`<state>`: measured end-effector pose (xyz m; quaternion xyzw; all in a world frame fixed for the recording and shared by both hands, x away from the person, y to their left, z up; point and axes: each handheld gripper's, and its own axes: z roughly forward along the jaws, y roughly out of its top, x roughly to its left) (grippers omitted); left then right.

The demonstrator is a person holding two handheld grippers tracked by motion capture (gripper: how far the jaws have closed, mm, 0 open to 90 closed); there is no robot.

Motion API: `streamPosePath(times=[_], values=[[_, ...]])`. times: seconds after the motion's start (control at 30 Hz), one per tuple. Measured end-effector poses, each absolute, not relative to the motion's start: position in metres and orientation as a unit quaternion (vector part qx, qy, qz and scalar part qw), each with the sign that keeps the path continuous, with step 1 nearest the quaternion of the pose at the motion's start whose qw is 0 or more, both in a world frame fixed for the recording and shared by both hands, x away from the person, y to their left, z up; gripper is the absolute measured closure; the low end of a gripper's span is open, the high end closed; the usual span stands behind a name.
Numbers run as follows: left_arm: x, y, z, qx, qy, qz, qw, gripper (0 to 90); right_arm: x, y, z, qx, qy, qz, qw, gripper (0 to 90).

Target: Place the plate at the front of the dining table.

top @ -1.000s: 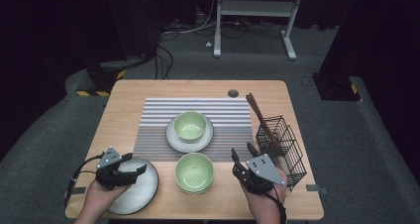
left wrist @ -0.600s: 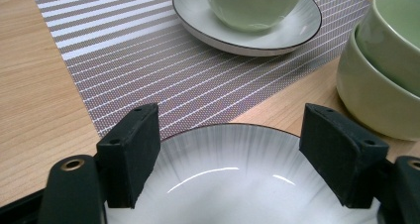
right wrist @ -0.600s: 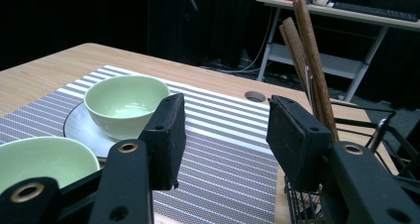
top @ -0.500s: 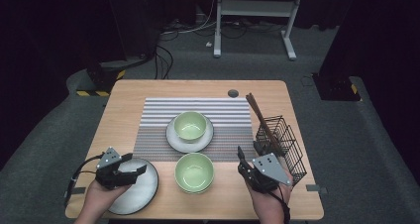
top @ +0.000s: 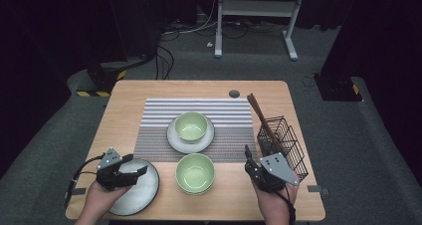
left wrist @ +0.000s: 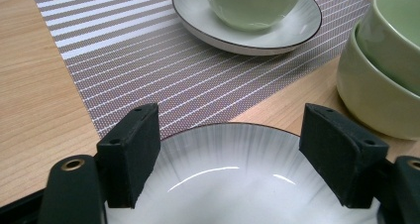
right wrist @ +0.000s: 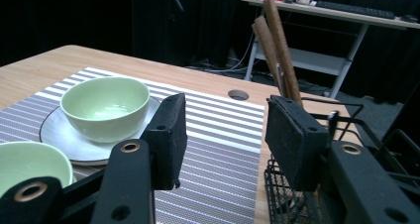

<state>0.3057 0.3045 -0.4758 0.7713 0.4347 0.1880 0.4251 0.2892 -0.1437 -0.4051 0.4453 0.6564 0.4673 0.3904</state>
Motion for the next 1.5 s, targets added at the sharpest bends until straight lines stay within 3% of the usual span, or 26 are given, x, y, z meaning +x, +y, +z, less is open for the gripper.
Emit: streamPosePath(times=[1.5], values=[[0.307,0.308,-0.477,0.767,0.442,0.187,0.425,24.9,0.296,-0.172,-0.4,0.472,0.629,0.457,0.416,54.7]])
